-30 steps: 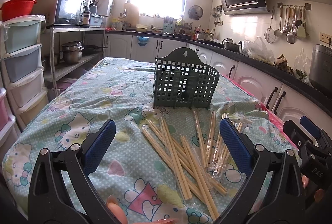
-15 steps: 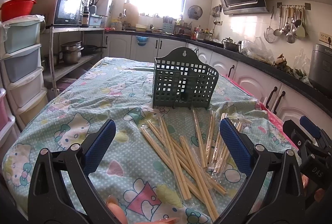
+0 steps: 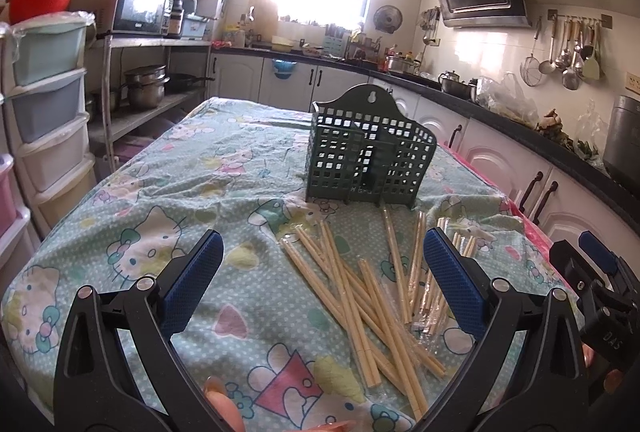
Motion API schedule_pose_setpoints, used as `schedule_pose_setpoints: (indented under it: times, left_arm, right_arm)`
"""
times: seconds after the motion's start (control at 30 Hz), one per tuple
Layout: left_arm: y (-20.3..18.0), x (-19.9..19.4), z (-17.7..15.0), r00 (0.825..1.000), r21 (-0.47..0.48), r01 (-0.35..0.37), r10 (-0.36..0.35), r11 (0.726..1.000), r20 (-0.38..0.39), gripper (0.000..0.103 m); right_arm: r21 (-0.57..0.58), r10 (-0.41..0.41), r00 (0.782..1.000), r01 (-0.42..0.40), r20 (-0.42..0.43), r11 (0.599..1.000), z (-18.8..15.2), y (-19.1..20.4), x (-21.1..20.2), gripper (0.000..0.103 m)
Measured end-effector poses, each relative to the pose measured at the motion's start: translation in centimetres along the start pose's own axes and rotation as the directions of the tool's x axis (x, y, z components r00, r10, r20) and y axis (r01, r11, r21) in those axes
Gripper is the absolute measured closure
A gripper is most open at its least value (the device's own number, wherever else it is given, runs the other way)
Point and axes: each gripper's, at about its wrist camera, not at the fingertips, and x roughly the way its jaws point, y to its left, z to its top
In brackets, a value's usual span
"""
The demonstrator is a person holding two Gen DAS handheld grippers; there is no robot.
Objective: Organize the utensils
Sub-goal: 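Move the left tool down to a chopstick while the right tool approaches another chopstick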
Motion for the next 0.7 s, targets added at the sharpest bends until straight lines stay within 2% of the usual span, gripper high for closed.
schedule_pose_setpoints:
  times: [0.3, 0.4, 0.57, 0.7]
  left_arm:
    - [2.1, 1.2, 0.4, 0.998, -0.048, -0.053, 0.051, 0.997, -0.044, 0.010]
    - [2.8, 1.9, 0.5, 0.997, -0.075, -0.040, 0.034, 0.996, -0.074, 0.010]
    - [2.9, 3.0, 1.2, 0.994, -0.067, -0.025, 0.018, 0.997, -0.107, 0.010]
    - [2.5, 3.5, 2.0, 0.995, -0.046, 0.005, -0.010, 0.999, -0.103, 0.010]
  right_arm:
    - [-0.023, 0.054, 0.997, -0.056, -0.059, 0.998, 0.8, 0.7, 2.3, 0.006]
    - [-0.022, 0.078, 0.993, -0.080, -0.088, 0.997, 1.0, 0.7, 3.2, 0.006]
    - [-0.023, 0.101, 0.987, -0.105, -0.128, 0.994, 1.5, 0.7, 4.6, 0.006]
    - [-0.025, 0.105, 0.982, -0.111, -0.154, 0.994, 2.0, 0.5, 5.9, 0.006]
